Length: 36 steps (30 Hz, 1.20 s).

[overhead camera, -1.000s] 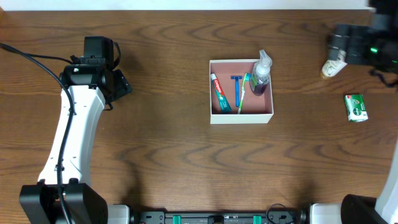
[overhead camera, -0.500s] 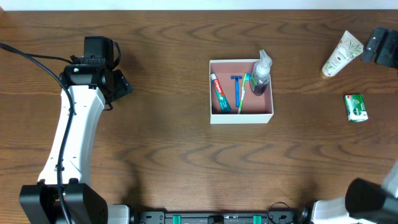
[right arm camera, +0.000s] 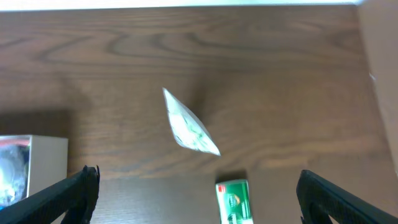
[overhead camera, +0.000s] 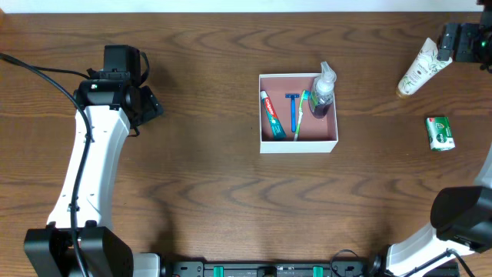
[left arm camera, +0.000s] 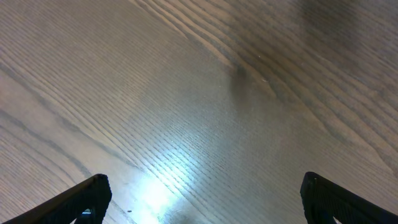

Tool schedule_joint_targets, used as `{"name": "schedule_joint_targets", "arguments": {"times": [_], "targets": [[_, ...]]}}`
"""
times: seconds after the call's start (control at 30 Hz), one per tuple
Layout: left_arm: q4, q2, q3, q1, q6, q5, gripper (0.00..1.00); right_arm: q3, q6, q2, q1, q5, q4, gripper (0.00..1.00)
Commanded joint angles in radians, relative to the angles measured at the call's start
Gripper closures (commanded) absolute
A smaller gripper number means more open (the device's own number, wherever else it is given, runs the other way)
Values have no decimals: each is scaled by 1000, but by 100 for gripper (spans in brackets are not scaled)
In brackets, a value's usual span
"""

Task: Pack container
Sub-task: 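Move the right gripper back toward the Pantene tube, then grasp the cream Pantene tube with the right gripper and lift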

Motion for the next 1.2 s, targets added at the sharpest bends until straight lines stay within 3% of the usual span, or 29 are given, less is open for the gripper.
{"name": "schedule_joint_targets", "arguments": {"times": [0.0,0.5,0.63,0.77,0.83,0.9,0.97,1.1,1.17], "targets": [[-4,4,-6,4,-2,-12,2,-3,-205,54,-32,-193,22,1],[-3,4,-6,4,-2,-12,2,-3,-366,261,-84,-315,73,1],[-3,4,-6,4,-2,-12,2,-3,-369,280,-80,-318,83,7],[-3,4,-6,4,-2,-12,2,-3,-369,283,-72,-321,82,21],[-4,4,-6,4,-2,-12,2,-3,-368,283,-71,-321,81,36],[-3,4,-6,4,-2,-12,2,-3,-368,283,-71,-320,79,63],[-3,4,-6,4,-2,-12,2,-3,-364,283,-71,-321,79,81],[-3,4,-6,4,-2,-12,2,-3,-322,283,-71,-322,83,87],[-3,4,-6,4,-2,-12,2,-2,-294,283,-71,-322,84,96]]}}
